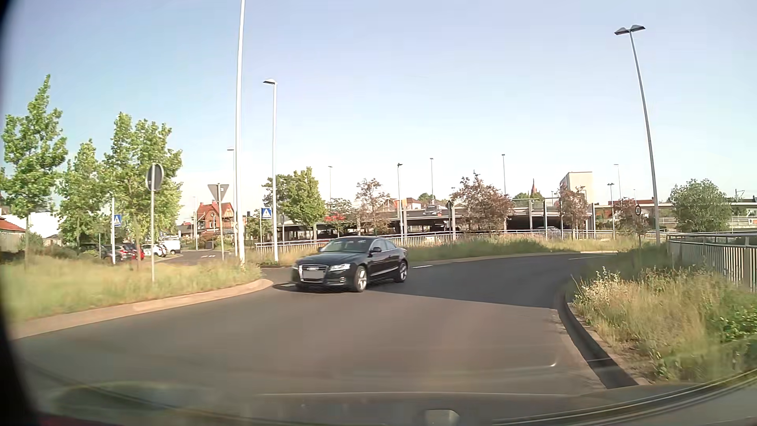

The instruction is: Follow the waypoints while adhering to traffic rules and regulations

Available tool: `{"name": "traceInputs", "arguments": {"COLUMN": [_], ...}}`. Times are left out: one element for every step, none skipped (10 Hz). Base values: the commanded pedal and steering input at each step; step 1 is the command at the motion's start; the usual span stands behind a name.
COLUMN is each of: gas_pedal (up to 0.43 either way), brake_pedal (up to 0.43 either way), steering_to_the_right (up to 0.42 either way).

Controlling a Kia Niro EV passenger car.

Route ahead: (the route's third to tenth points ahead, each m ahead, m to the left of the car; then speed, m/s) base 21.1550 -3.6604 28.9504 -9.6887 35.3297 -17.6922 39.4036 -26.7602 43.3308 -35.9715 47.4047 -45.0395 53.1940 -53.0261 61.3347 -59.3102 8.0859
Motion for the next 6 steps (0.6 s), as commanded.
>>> {"name": "traceInputs", "arguments": {"gas_pedal": [0.028,0.028,0.028,0.028,0.028,0.028], "brake_pedal": [0.012,0.012,0.012,0.012,0.012,0.012], "steering_to_the_right": [0.106,0.110,0.114,0.115,0.117,0.117]}}
